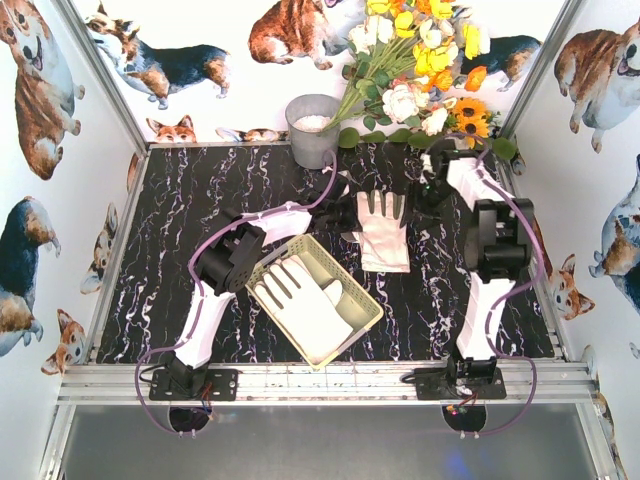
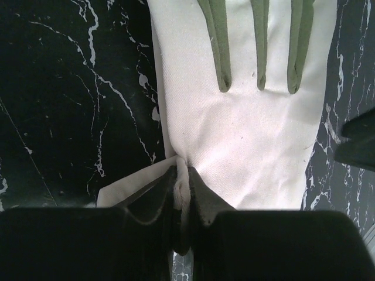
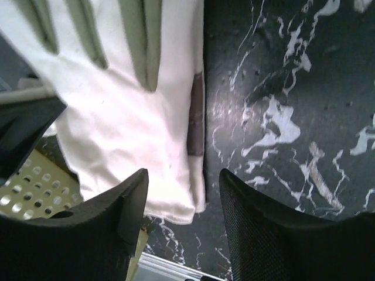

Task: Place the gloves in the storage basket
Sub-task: Pair the glove with the glove.

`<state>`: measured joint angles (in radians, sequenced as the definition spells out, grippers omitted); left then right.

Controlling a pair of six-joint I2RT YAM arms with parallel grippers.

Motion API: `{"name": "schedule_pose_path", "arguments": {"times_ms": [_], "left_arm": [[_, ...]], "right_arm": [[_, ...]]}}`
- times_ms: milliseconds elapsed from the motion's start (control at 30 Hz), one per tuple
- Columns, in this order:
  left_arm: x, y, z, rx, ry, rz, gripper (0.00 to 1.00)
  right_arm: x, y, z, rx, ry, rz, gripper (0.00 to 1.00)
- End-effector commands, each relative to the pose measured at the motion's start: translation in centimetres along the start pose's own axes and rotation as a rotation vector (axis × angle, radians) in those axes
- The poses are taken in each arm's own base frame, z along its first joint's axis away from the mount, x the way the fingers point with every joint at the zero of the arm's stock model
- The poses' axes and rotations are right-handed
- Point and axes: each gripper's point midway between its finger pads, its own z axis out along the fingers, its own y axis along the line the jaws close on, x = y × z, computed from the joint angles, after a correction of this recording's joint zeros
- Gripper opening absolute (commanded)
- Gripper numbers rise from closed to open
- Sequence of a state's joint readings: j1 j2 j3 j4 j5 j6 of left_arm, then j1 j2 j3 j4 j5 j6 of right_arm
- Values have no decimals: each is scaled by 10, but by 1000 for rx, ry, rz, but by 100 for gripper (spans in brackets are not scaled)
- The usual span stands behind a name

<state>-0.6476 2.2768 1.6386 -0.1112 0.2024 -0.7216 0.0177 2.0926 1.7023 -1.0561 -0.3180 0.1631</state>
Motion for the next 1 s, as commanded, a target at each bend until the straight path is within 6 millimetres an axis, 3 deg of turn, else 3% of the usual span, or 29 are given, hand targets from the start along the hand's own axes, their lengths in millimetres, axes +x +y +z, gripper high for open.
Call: {"name": "schedule_pose_path", "arguments": {"times_ms": [0,233,400,667,767,833,900,967], "left_arm": [[0,10,7,-12,8,8,8],[-5,5,1,-10,-3,6,31],[-25,3,-18,-17,-55,50,47],[-49,17,-50,-102,-103,96,63],[-60,8,-56,-86,-122,126,62],[-63,-5,-53,-33,-108,136,54],[-58,-12,-46,4,-68,115,45],[-50,-14,-39,29,-39,78,42]], "right_arm": [[-9,20,-39,-136,-142,-3,54],[0,22,-23,-289,-131,43,57],[0,19,-14,-314,-127,56,56],[-4,12,-4,-334,-134,78,57],[-8,14,-1,-346,-134,87,57],[-10,13,2,-347,-135,94,57],[-10,11,6,-342,-128,101,57],[-9,9,10,-335,-121,110,57]]}}
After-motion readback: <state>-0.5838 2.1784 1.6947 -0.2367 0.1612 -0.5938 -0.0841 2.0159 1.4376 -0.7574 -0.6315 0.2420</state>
